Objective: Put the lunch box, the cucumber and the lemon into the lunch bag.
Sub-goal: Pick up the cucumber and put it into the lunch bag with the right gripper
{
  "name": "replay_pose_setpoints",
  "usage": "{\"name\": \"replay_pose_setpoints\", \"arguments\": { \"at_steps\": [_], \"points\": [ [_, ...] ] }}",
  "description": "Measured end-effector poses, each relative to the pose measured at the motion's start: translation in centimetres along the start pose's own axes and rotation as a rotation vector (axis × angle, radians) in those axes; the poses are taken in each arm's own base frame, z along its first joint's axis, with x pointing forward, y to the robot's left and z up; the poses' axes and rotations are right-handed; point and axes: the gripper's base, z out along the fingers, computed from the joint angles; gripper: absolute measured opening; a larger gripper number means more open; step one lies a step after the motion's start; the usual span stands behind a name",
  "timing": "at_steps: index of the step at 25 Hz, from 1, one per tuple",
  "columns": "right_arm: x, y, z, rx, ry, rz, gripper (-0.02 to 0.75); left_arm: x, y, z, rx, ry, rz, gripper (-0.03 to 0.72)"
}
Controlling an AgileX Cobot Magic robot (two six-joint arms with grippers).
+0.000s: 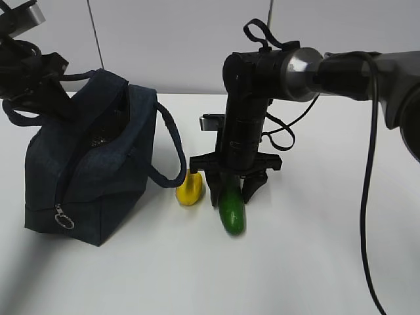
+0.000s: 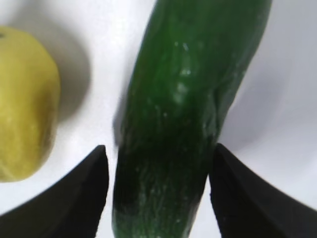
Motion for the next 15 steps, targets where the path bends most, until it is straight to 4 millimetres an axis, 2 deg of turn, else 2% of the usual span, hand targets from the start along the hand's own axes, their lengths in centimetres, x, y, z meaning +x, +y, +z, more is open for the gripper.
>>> {"name": "replay_pose_setpoints", "arguments": {
  "at_steps": [2,9,15],
  "points": [
    [-0.01,0.00,0.00,0.000,-0.002,0.000,0.471,0.00,0.00,0.00,0.000,0.000,0.000,-0.008],
    [-0.02,-0.02,0.00,0.002,-0.002,-0.001,0.373,0.02,-0.01,0.00,0.001,0.002,0.000,-0.008],
    [-0.02,-0.02,0.00,0.002,-0.002,-0.001,0.360,0.02,-0.01,0.00,0.001,0.002,0.000,-0.008]
  ]
}}
